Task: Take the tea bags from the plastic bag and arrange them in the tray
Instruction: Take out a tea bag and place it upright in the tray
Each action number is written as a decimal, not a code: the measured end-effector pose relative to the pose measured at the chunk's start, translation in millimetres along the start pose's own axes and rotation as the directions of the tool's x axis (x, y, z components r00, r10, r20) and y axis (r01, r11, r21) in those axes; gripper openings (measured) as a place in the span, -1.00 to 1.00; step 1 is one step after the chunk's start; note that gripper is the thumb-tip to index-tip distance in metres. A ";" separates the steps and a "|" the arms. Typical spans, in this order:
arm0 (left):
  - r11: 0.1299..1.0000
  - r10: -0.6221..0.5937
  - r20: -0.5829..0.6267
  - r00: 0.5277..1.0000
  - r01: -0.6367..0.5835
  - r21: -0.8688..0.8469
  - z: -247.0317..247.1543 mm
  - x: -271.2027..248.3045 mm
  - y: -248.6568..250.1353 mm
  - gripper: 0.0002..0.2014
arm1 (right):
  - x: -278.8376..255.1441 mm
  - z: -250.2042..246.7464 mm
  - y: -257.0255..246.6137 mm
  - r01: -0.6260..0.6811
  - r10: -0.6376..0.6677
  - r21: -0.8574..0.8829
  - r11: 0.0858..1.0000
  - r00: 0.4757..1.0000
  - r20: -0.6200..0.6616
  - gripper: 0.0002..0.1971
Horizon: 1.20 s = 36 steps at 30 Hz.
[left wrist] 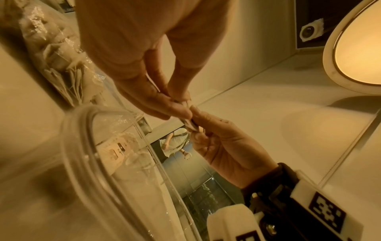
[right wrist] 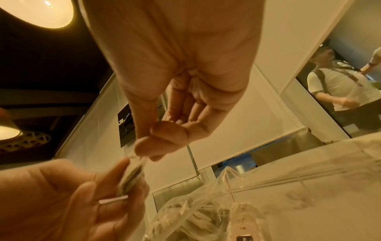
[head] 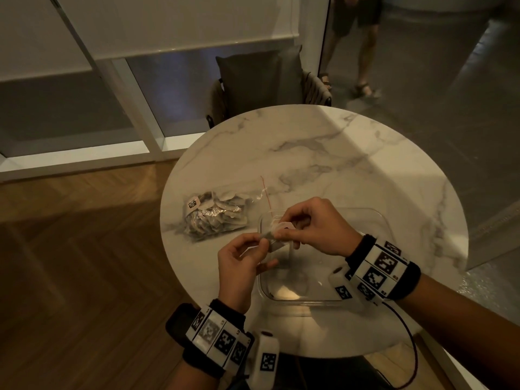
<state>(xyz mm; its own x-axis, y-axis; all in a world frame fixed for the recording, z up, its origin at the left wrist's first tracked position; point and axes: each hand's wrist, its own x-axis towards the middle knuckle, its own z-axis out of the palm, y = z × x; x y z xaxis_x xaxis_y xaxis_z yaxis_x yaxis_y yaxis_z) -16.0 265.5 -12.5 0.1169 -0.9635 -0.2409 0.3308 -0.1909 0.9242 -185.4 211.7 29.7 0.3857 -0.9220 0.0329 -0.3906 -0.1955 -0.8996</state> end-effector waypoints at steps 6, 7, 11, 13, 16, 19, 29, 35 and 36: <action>0.995 -0.062 0.027 0.998 0.064 -0.072 7.4 -0.9 4.7 -0.77 | 1.6 -0.3 -3.5 -0.091 0.090 0.047 0.995 0.996 0.028 -0.84; 0.997 -0.048 0.046 0.998 0.051 -0.062 9.2 -1.3 5.4 -0.72 | 1.6 0.4 -4.7 -0.087 0.086 0.020 0.996 0.995 0.044 -0.85; 0.999 0.005 0.021 1.000 -0.004 -0.039 11.7 0.9 4.3 -0.74 | 2.5 -1.4 -9.3 -0.111 0.108 0.046 0.993 0.992 0.067 -0.87; 0.999 -0.009 0.004 1.000 0.009 -0.052 12.1 2.0 3.3 -0.78 | 2.2 -2.7 -10.8 -0.124 0.120 0.055 0.991 0.991 0.065 -0.89; 0.993 -0.075 0.010 0.997 0.075 -0.089 11.7 1.8 5.6 -0.68 | 1.2 -2.0 -12.1 -0.132 0.131 0.012 0.991 0.990 0.052 -0.87; 0.998 -0.044 0.061 0.997 0.047 -0.051 8.2 1.5 6.9 -0.71 | 0.0 -2.2 -12.6 -0.144 0.144 -0.008 0.990 0.988 0.055 -0.82; 1.000 0.004 0.102 0.995 -0.005 0.014 2.8 -3.2 -2.3 -0.71 | -1.5 -1.7 -15.1 -0.148 0.149 -0.032 0.989 0.988 0.043 -0.84; 0.999 -0.037 0.104 0.994 0.038 -0.008 -5.1 -1.1 -6.0 -0.84 | 2.7 -7.4 -10.0 -0.190 0.195 -0.071 0.979 0.978 0.068 -0.86; 0.999 -0.038 0.101 0.994 0.038 0.003 -7.4 -1.4 -5.6 -0.85 | 3.7 -8.8 -9.3 -0.196 0.205 -0.100 0.976 0.975 0.084 -0.85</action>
<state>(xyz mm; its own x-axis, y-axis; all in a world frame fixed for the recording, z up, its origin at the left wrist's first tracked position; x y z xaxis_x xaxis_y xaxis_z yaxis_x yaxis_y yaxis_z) -11.1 269.2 -19.5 0.0096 -0.9696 -0.2446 0.3319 -0.2277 0.9154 -187.7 207.1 42.0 0.3666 -0.9111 -0.1885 -0.5400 -0.0434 -0.8405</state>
